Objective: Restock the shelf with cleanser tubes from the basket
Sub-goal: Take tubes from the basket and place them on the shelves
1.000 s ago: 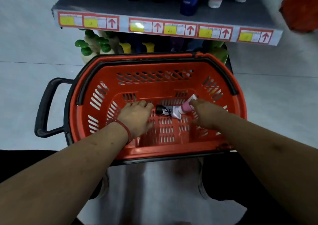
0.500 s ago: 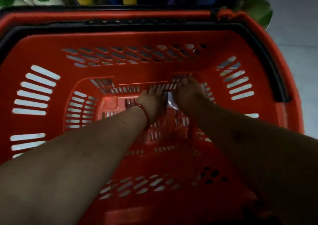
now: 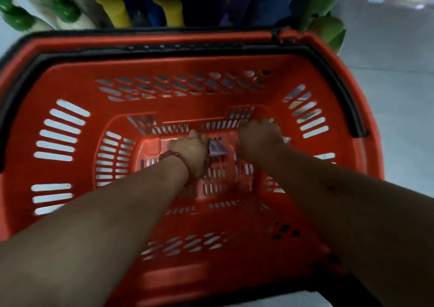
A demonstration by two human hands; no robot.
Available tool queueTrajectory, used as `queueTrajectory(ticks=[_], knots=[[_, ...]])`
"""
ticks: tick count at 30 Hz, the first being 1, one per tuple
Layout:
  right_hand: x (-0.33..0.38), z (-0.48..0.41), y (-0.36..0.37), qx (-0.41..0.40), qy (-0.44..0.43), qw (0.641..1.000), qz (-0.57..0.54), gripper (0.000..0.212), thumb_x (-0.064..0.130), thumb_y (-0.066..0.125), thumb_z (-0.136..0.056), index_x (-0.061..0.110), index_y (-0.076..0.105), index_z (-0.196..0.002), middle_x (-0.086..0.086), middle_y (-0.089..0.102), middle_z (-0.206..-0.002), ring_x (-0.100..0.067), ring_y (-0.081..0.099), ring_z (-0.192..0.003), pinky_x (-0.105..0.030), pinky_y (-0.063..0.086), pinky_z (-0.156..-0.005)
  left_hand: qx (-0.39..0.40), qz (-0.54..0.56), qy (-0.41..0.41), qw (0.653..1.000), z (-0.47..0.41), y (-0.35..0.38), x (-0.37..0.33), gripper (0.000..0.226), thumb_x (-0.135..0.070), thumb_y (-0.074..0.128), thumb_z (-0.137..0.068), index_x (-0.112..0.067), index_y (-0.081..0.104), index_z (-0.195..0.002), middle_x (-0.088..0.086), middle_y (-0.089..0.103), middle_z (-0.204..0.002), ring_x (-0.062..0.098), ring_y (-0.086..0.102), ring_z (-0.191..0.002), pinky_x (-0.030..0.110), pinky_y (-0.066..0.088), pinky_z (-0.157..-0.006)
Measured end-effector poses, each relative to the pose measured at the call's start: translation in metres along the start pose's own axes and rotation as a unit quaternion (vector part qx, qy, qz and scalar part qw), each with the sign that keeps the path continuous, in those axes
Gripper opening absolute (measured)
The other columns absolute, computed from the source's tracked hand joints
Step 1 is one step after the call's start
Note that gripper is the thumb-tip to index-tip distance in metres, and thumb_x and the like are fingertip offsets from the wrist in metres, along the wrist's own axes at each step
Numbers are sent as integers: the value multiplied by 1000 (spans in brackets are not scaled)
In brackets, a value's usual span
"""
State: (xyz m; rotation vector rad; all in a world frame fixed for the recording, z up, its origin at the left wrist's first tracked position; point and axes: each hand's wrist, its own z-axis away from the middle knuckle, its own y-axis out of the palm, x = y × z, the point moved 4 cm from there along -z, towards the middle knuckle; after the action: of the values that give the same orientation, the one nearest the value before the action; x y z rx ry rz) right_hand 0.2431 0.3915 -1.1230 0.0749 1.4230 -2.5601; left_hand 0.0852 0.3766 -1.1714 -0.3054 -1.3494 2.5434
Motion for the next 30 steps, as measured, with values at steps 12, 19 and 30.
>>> queueTrajectory(ticks=[12, 19, 30], knots=[[-24, 173, -157, 16, 66, 716, -695, 28, 20, 66, -90, -2, 66, -107, -26, 71, -81, -30, 67, -56, -34, 57, -52, -133, 337, -34, 931, 173, -167, 39, 23, -36, 67, -87, -17, 59, -79, -1, 65, -70, 26, 62, -68, 32, 43, -62], [-16, 216, -234, -13, 10, 572, -820, 36, 17, 74, -87, -2, 60, -114, -21, 59, -97, -37, 65, -85, -45, 62, -65, -174, 655, 17, 736, 247, -243, 60, 15, -17, 71, -90, -8, 59, -95, 14, 65, -75, 30, 63, -56, 32, 54, -49], [16, 209, -253, -42, -57, 452, -889, 34, 23, 64, -90, 9, 60, -120, -16, 65, -95, -28, 64, -84, -41, 57, -83, -167, 782, 69, 597, 249, -274, 67, 24, -18, 68, -93, -5, 59, -111, 17, 69, -88, 28, 62, -61, 37, 57, -58]])
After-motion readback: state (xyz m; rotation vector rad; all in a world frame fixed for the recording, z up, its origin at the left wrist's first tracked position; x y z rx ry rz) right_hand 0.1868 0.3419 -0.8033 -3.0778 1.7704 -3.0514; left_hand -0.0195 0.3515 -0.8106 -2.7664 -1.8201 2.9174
